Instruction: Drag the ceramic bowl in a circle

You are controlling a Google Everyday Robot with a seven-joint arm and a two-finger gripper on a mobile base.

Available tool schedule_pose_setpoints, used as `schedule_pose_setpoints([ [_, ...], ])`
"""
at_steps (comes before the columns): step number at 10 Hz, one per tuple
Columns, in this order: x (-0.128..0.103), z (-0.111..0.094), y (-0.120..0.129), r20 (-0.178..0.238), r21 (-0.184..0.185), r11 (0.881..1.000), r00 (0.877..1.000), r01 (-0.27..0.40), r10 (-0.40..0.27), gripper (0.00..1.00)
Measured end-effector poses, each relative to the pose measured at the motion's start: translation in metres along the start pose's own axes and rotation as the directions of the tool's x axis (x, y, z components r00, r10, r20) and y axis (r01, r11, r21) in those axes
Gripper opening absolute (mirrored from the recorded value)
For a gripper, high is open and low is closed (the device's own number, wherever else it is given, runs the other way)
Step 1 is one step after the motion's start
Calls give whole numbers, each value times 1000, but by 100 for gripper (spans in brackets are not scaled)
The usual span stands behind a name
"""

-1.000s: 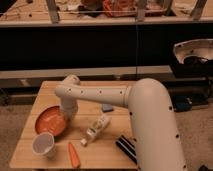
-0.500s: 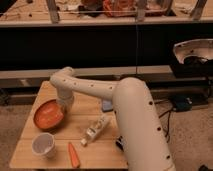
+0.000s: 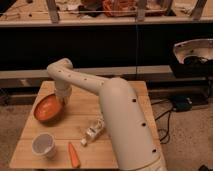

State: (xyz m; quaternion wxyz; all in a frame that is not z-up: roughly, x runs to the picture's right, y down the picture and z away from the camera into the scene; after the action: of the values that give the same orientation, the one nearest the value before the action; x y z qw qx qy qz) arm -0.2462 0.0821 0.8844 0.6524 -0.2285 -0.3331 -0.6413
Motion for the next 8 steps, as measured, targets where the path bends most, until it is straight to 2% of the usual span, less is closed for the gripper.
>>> schedule_pose_setpoints([
  [2,7,-5,13,-8,5,1000,1000,-26,26,0],
  [3,7,-11,33,-16,6,998,998,-59,59,0],
  [5,6,-19,58,-33,20,995,994,-100,101,0],
  [6,3,-25,81,-44,31,990,990,-136,137,0],
  [8,-5,-32,113,-55,48,981,980,-187,189,0],
])
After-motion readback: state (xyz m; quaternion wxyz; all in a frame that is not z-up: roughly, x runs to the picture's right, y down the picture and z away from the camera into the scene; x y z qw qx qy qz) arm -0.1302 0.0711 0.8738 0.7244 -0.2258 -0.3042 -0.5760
